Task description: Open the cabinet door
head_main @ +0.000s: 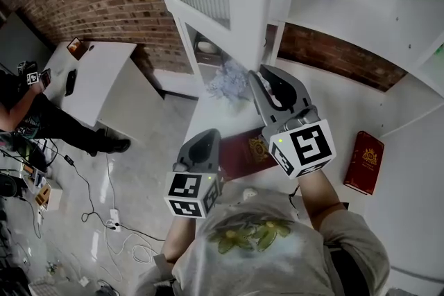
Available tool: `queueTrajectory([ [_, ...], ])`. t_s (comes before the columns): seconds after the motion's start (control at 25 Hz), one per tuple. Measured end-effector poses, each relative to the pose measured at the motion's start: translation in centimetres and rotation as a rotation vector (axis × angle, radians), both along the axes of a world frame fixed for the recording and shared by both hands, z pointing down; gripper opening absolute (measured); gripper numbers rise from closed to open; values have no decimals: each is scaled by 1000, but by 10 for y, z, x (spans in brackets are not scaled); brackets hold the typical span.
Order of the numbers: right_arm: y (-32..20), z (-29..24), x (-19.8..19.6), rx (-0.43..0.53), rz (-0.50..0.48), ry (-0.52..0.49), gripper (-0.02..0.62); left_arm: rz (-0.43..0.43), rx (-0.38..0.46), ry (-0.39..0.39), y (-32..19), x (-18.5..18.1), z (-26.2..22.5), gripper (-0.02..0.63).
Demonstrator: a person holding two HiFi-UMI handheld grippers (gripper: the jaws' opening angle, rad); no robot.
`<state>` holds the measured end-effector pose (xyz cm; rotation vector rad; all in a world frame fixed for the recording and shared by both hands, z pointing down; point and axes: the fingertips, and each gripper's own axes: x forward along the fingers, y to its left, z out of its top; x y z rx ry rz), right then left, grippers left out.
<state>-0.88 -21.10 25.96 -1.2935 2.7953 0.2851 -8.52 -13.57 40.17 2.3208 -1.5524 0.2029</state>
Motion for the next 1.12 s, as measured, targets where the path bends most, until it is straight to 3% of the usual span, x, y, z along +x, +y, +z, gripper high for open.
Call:
queueTrajectory([
  [0.56,22,1,-20,15,-24,2,71,-1,-1,26,-4,-26,7,9],
  [0.8,35,1,-34,29,-84,21,69,-27,-28,38,-1,-49,10,9],
  [1.12,47,1,-52,28,-154,0,69,-55,4,42,-1,-74,6,9],
])
